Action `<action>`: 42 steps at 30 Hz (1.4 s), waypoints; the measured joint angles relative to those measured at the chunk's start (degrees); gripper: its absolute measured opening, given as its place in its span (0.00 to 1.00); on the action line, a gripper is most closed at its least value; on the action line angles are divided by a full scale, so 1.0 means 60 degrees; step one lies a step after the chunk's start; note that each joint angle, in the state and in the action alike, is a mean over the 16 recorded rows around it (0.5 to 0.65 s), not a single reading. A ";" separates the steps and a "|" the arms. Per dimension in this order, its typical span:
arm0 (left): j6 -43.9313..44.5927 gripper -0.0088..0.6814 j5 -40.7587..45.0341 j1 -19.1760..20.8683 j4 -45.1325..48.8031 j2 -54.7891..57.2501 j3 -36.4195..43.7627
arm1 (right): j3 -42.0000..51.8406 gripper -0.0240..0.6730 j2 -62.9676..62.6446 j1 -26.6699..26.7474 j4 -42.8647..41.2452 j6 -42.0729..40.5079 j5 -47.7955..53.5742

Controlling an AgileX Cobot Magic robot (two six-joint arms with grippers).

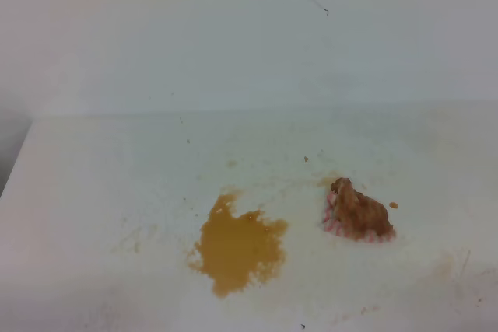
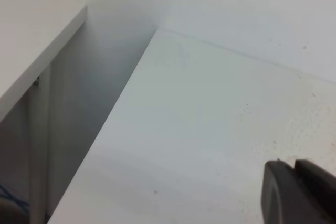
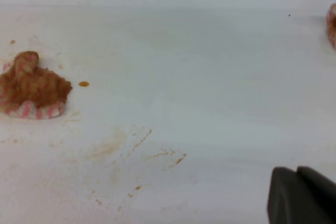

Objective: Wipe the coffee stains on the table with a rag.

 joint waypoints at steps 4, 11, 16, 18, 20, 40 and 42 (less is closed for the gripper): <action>0.0000 0.01 0.0000 0.0000 0.0000 0.0000 0.0000 | 0.0000 0.03 0.0000 0.0000 0.0000 0.0000 0.0000; 0.0000 0.01 -0.0010 0.0000 0.0000 0.0000 0.0018 | 0.0001 0.03 0.0000 0.0000 0.0000 0.0000 -0.0019; 0.0000 0.01 -0.0010 0.0000 0.0000 0.0000 0.0018 | 0.0012 0.03 0.0000 0.0000 0.0046 0.0000 -0.0304; 0.0000 0.01 -0.0010 0.0000 0.0000 0.0000 0.0018 | 0.0019 0.03 0.0000 0.0000 0.0125 0.0000 -0.0553; 0.0000 0.01 -0.0010 0.0000 0.0000 0.0000 0.0018 | 0.0026 0.03 0.0000 0.0000 0.0269 0.0000 -0.0905; 0.0000 0.01 -0.0010 0.0000 0.0000 0.0000 0.0000 | -0.0966 0.03 0.0110 0.0000 0.2517 0.0000 -0.6001; 0.0000 0.01 -0.0010 0.0000 0.0000 0.0000 0.0000 | -0.1426 0.03 0.0282 0.0000 0.2489 -0.0059 -0.5786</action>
